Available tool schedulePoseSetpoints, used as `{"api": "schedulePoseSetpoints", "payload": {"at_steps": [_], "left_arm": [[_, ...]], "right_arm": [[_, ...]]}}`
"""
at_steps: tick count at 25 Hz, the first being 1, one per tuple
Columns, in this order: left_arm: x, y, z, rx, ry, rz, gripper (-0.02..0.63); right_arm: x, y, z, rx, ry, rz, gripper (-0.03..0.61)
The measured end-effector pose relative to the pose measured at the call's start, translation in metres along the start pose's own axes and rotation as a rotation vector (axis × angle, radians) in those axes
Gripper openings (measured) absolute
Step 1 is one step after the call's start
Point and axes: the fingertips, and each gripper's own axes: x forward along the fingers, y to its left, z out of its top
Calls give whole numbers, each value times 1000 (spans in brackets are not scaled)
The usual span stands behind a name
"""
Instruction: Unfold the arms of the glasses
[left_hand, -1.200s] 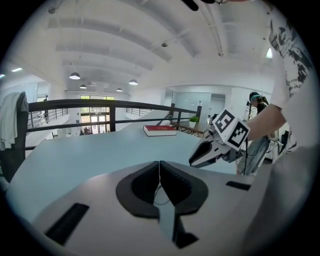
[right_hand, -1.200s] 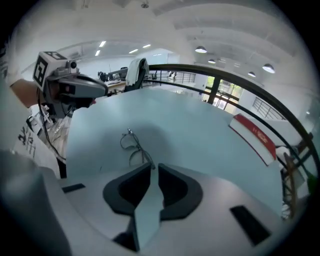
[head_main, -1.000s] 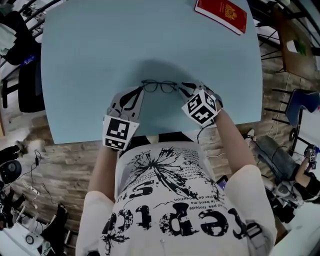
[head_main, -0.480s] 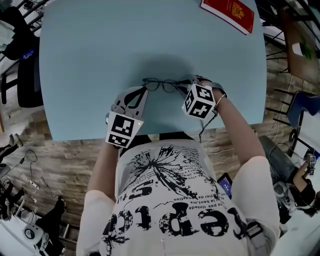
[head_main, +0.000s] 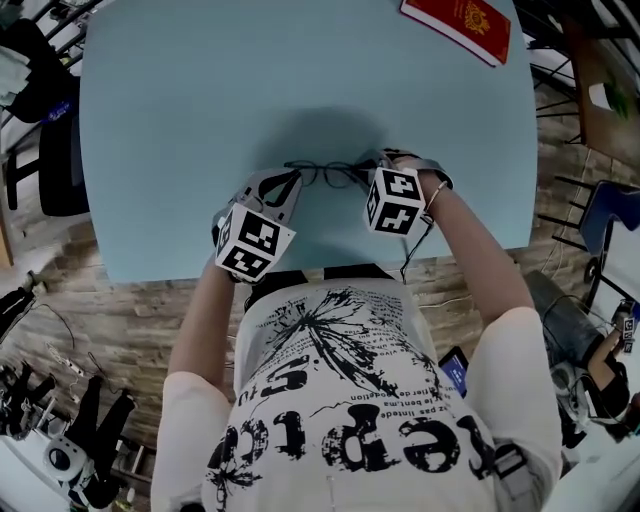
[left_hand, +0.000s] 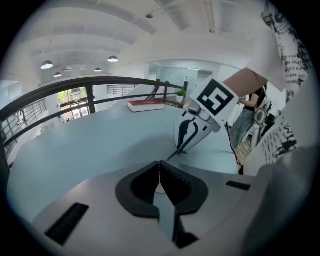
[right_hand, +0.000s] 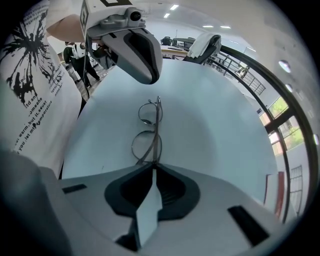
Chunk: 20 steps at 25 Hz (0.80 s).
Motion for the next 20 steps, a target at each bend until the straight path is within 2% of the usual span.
{"api": "schedulePoseSetpoints", "payload": {"at_steps": [6, 8, 11, 17, 20], "left_arm": [[29, -11, 5, 237, 150, -114, 26], [38, -17, 7, 332, 210, -162, 75], [51, -27, 8, 459, 279, -209, 78], [71, -40, 2, 634, 386, -281, 77], [78, -45, 1, 685, 413, -313, 77]], "right_arm": [[0, -1, -1, 3, -9, 7, 35], [-1, -2, -2, 8, -11, 9, 35], [-1, -1, -4, 13, -19, 13, 35], [-3, -1, -9, 12, -24, 19, 35], [-3, 0, -11, 17, -26, 26, 35]]}}
